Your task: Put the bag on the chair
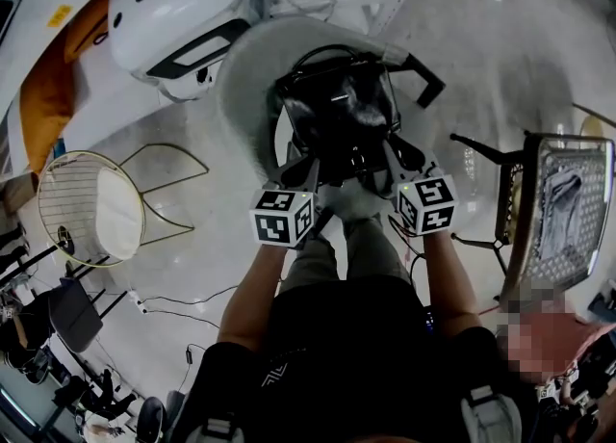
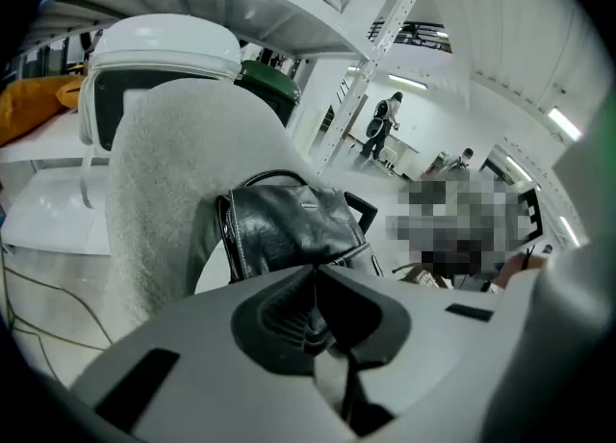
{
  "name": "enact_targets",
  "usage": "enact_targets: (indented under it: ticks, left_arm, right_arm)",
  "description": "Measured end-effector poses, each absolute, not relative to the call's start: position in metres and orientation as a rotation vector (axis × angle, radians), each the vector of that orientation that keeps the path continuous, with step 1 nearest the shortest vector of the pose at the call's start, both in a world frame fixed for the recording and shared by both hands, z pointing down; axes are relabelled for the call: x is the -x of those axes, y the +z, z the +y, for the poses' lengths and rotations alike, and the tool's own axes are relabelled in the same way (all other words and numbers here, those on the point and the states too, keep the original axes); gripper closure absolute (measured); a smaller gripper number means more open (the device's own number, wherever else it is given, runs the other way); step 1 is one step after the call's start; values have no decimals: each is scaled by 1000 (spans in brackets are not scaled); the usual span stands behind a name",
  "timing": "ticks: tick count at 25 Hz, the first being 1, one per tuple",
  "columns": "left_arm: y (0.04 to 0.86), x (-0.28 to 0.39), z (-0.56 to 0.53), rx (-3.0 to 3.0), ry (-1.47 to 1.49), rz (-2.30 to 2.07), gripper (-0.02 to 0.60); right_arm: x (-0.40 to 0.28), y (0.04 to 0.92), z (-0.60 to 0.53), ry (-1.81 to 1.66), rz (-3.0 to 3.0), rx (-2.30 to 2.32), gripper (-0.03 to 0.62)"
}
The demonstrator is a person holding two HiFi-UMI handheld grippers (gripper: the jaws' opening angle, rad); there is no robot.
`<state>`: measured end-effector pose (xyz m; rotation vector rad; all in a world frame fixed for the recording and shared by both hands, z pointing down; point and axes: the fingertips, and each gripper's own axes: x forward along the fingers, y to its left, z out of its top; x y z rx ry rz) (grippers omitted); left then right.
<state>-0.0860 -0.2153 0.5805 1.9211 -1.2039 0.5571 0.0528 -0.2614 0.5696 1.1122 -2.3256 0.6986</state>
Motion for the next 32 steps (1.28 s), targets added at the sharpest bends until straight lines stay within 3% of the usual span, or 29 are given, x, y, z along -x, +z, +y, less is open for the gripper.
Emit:
enact_targets:
  ticks: [32]
  left_arm:
    - [531,75,-122,-2047,603,-1022,572]
  right_arm:
    - [-46,527,-140,865,-2265,-1276,553]
